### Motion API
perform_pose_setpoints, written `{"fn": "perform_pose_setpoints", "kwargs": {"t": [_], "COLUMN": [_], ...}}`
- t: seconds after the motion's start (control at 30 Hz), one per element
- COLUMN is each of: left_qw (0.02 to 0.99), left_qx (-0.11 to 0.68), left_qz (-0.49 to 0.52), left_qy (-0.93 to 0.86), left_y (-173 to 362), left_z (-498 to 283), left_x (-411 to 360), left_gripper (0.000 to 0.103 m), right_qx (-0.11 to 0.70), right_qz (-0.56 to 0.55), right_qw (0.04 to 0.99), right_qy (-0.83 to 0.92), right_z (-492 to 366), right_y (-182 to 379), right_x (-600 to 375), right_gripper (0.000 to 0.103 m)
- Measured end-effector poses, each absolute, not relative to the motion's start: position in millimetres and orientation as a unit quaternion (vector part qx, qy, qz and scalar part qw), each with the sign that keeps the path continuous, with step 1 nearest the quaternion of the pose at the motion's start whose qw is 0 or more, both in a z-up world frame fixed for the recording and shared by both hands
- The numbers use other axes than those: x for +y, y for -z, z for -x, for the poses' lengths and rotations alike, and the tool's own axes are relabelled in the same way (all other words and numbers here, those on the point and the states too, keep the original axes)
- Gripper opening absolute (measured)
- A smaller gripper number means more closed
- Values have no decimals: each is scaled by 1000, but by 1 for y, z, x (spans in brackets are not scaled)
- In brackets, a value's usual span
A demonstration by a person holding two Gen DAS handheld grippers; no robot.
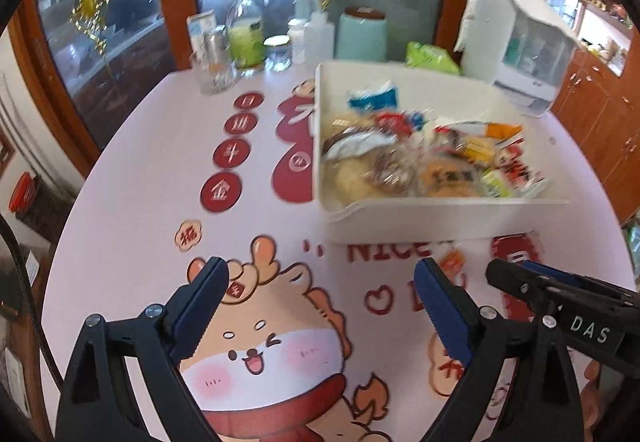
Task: Organize snacks
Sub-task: 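Withdraw both grippers from the tray toward the last snack, then grasp the orange twisted-dough snack with the right gripper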
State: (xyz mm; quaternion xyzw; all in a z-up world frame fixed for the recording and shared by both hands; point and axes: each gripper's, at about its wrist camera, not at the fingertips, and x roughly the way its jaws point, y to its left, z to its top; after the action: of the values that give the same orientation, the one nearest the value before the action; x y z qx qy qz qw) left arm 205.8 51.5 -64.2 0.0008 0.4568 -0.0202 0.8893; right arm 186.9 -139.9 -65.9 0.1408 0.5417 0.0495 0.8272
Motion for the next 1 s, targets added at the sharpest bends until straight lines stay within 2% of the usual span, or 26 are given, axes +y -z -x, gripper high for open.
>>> {"fn": "perform_pose_setpoints", "kwargs": {"t": [0.27, 0.63, 0.73, 0.87, 1.0], "left_qw": [881, 874, 872, 870, 868], "left_qx": [472, 484, 488, 493, 496], "left_qz": [17, 22, 21, 20, 16], "left_qy": [-12, -12, -11, -8, -5], "left_y": [94, 111, 114, 117, 120], "left_z": [-221, -230, -231, -232, -230], "left_x": [69, 81, 81, 79, 74], "left_gripper": [93, 93, 93, 93, 93], "right_qx": [563, 580, 573, 565, 563], "right_qz": [-164, -126, -106, -86, -83], "right_qw": [810, 803, 811, 819, 821], "right_qy": [1, 55, 59, 59, 51], "right_z": [-206, -227, -226, -225, -225], "right_y": [113, 148, 148, 148, 148], "right_x": [-130, -110, -104, -102, -104], "right_gripper": [48, 48, 43, 22, 22]}}
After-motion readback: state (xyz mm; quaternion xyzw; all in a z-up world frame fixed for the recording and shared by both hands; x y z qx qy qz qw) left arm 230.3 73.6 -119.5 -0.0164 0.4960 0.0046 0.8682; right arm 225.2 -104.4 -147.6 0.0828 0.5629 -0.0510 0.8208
